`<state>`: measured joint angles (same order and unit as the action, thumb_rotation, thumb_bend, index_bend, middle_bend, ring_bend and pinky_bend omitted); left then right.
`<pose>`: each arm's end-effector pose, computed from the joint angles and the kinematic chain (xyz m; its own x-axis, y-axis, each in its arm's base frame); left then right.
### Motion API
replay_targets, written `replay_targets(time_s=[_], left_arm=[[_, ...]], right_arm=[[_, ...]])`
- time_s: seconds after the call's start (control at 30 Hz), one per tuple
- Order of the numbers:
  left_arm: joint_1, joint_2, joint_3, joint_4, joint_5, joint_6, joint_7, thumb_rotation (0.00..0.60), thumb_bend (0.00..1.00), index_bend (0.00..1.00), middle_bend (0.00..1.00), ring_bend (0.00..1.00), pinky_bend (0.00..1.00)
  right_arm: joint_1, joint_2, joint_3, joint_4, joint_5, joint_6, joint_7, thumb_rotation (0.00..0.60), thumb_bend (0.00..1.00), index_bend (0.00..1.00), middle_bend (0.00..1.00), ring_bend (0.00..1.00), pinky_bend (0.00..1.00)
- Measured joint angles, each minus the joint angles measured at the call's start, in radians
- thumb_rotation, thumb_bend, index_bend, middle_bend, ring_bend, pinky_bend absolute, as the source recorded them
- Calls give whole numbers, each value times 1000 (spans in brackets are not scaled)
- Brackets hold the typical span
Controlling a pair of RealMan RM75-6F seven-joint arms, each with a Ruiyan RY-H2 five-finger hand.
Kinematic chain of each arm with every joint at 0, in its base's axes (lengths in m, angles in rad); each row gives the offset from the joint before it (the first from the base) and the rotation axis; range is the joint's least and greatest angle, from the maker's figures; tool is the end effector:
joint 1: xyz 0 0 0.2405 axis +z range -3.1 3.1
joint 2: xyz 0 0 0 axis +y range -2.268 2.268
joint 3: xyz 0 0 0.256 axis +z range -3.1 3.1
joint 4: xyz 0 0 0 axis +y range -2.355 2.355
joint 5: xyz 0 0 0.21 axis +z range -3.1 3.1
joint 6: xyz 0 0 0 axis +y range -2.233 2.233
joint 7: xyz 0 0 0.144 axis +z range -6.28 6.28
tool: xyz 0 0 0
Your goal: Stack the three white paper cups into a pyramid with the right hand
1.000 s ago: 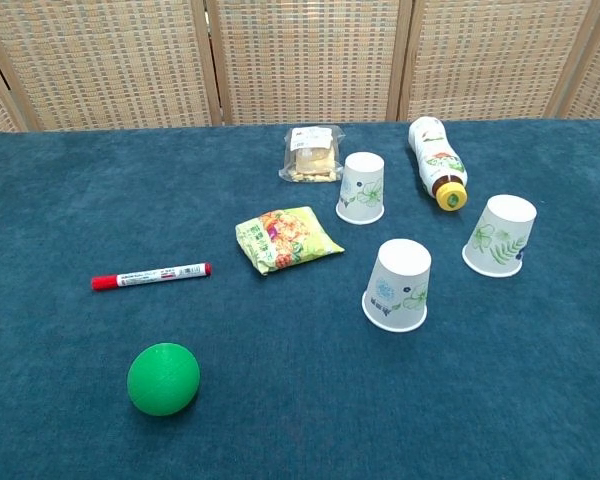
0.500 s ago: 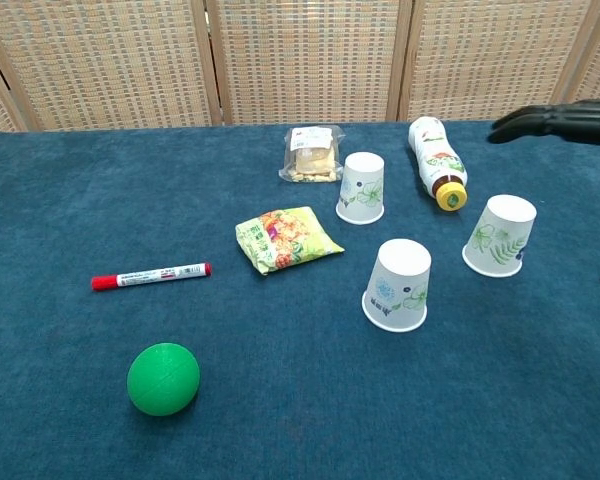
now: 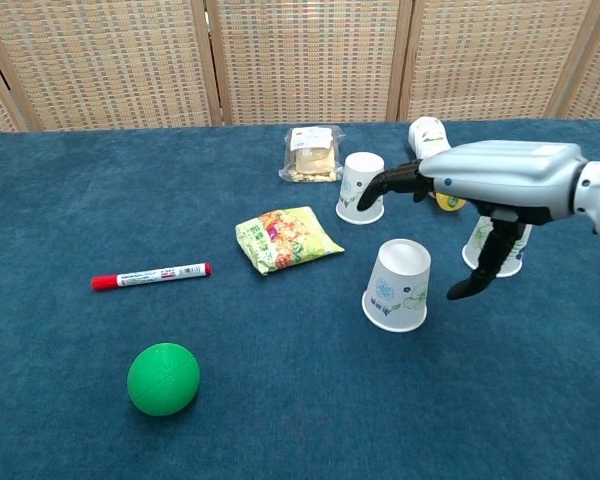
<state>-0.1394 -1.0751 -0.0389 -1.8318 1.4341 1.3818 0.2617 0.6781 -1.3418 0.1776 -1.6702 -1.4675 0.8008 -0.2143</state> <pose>-0.2728 0.1888 0.1411 0.4697 0.1127 0.8756 0.8826 -0.0397 -0.4684 -0.1317 -0.3063 0.0148 0.5520 -0.2767 0.7866 -0.7229 -0.6289 0.2861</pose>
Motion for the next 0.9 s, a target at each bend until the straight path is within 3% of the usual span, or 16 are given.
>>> replay_targets(time_s=[0.2, 0.43, 0.6, 0.9], left_arm=[[1, 6, 3, -2, 2, 3, -13, 600, 0, 0, 0, 0, 0], [-1, 14, 6, -2, 7, 2, -29, 600, 0, 0, 0, 0, 0], [-2, 19, 10, -3, 12, 2, -39, 600, 0, 0, 0, 0, 0], [-4, 25, 13, -3, 16, -1, -53, 600, 0, 0, 0, 0, 0]], right_arm=[[29, -74, -1, 77, 80, -7, -86, 600, 271, 289, 305, 255, 369], [43, -125, -7, 122, 146, 19, -132, 600, 380, 462, 518, 477, 604], [47, -136, -4, 122, 164, 35, -114, 600, 387, 480, 538, 491, 620], [69, -131, 56, 129, 265, 73, -139, 600, 388, 478, 524, 491, 619]])
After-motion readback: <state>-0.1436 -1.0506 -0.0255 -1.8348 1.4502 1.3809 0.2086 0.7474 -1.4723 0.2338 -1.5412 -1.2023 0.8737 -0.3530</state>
